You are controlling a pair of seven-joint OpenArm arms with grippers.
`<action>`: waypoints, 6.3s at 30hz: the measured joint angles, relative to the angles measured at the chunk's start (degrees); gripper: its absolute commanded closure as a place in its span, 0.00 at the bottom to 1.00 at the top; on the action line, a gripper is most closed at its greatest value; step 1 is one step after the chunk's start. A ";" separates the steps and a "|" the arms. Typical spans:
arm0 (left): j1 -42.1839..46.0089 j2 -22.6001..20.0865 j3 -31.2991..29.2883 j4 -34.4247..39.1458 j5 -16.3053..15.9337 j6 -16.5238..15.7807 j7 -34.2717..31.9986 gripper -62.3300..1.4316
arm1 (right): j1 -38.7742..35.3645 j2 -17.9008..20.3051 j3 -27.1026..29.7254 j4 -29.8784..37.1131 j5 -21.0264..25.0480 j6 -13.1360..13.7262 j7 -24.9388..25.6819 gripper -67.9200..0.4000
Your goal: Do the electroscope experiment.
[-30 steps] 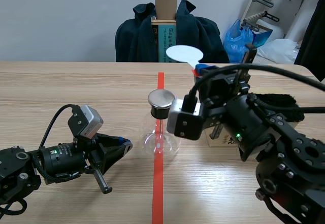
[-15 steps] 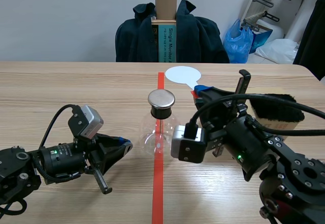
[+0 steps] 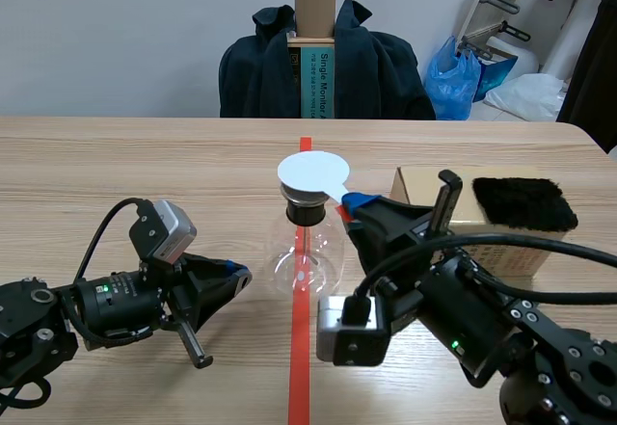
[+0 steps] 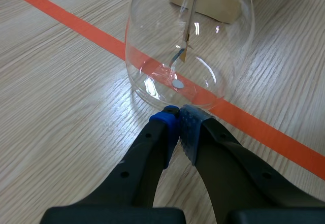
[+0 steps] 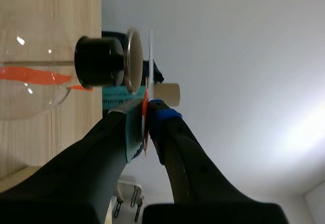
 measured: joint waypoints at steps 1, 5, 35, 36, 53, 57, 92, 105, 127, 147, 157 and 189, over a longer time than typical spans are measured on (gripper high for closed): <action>0.00 0.00 0.00 0.00 -0.02 0.00 0.00 0.93 | -0.22 0.09 0.00 0.00 -0.42 -0.15 0.59 0.98; 0.00 0.00 0.00 0.00 0.00 0.00 0.00 0.93 | -0.90 0.13 0.00 0.00 -1.07 -1.25 0.87 0.98; 0.00 0.00 0.00 0.00 0.00 0.13 0.00 0.93 | -0.98 0.13 0.02 0.00 -1.25 -1.18 -12.44 0.98; 0.00 0.00 0.00 0.00 0.00 0.13 0.00 0.93 | -0.98 0.13 0.02 0.00 -1.22 -1.18 -13.44 0.98; 0.00 0.00 0.00 0.00 0.00 0.13 0.00 0.93 | -0.98 0.48 0.02 0.00 -1.22 -1.18 -17.03 0.98; 0.00 0.00 0.00 0.00 0.00 0.90 0.00 0.93 | -0.98 1.25 0.02 0.00 -1.22 -1.62 -14.47 0.98; 0.15 0.00 0.00 0.00 -0.02 1.46 -0.66 0.93 | -0.98 1.22 0.07 0.00 -1.46 -2.03 2.23 0.98; 0.17 0.00 0.00 0.00 0.00 1.46 -0.66 0.93 | -0.98 1.22 0.07 0.00 -1.46 -2.03 2.23 0.98; 0.17 0.00 0.00 0.00 -0.02 1.46 -0.66 0.93 | -0.98 1.20 0.07 0.00 -1.44 -2.03 -8.55 0.98; 0.17 0.00 0.00 0.00 -0.02 1.46 -0.66 0.93 | -0.98 1.20 0.07 0.00 -1.42 -2.03 -22.03 0.98; 0.17 0.00 0.00 0.00 -0.02 1.46 -0.66 0.93 | -0.98 1.22 0.07 0.00 -1.44 -2.01 -10.12 0.98; 0.17 0.00 0.00 0.00 0.00 1.46 -0.66 0.93 | -0.98 1.22 0.07 0.00 -1.92 -2.01 0.79 0.98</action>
